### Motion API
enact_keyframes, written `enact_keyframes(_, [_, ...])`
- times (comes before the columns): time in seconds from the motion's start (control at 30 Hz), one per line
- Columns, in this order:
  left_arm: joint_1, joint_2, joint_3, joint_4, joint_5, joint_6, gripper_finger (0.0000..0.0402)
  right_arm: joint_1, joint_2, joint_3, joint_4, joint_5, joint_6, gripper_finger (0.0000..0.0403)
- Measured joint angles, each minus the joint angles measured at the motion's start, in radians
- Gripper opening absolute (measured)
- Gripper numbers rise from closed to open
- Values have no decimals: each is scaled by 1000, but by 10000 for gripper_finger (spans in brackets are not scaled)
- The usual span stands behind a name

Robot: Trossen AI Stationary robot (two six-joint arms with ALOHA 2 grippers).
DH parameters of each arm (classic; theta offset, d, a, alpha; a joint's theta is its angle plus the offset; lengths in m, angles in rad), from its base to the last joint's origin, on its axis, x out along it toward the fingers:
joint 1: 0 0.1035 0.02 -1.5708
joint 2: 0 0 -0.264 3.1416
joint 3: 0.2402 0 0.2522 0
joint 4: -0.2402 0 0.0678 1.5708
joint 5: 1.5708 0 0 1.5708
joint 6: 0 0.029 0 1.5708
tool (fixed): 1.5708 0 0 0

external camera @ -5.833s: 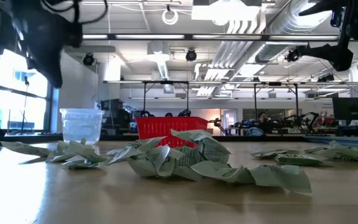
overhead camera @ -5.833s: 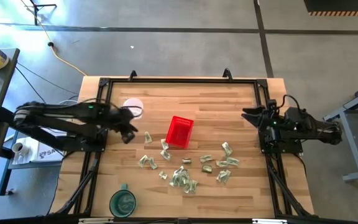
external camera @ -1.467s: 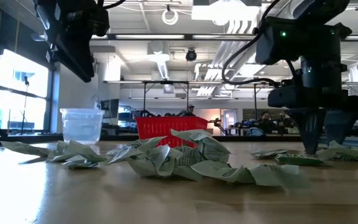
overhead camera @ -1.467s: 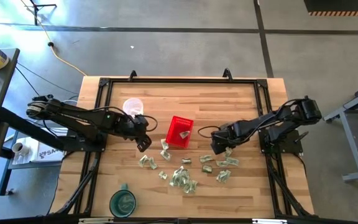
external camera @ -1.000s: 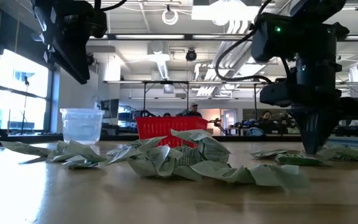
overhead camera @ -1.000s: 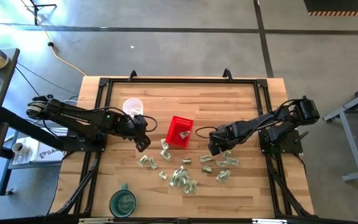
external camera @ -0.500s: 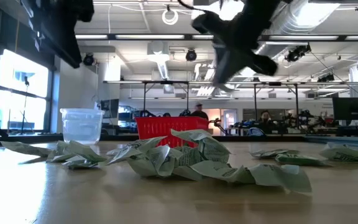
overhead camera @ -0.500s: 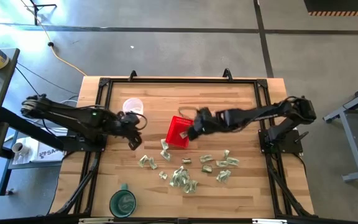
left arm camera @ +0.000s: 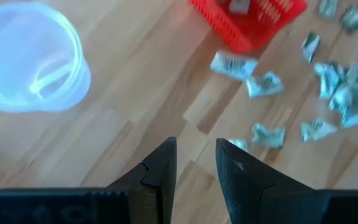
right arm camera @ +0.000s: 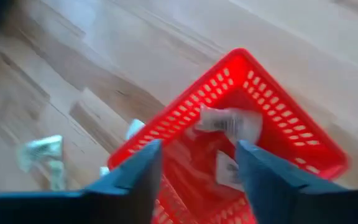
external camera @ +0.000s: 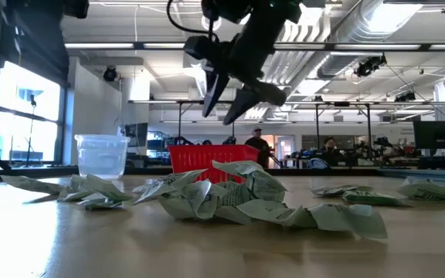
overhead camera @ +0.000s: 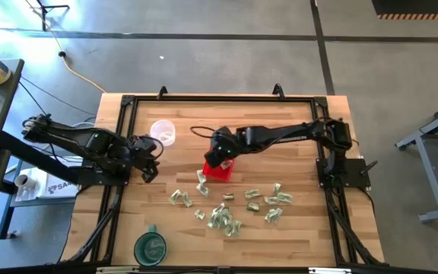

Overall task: Pick and place Stevia / Truvia into bins
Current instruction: Put the stevia packet into the red basket

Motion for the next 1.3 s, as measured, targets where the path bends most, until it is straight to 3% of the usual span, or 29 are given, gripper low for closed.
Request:
enact_keyframes(0.17, [-76,0,0,-15,-17,-30,147,86,-6,80,-251,124,-91,286])
enact_keyframes(0.4, [-131,0,0,-14,-57,-40,147,297,-41,52,-685,88,-103,301])
enact_keyframes(0.57, [-128,0,0,-13,-73,-45,147,433,-61,-75,-697,-87,42,298])
enact_keyframes(0.67, [-128,2,0,16,-73,-13,147,506,-59,-116,-666,-109,190,297])
enact_keyframes(0.8, [-99,35,0,177,-64,180,147,576,-60,-119,-607,-81,374,297])
enact_keyframes(0.9, [-41,86,1,268,49,338,147,613,-64,-119,-598,-72,468,297])
enact_keyframes(1.0, [-2,137,1,286,166,380,147,647,-73,-119,-596,-86,517,297])
enact_keyframes(1.2, [36,172,0,314,247,376,147,675,-140,-123,-689,-85,651,294])
enact_keyframes(1.3, [37,171,0,362,260,375,147,648,-228,-206,-685,-122,683,287])
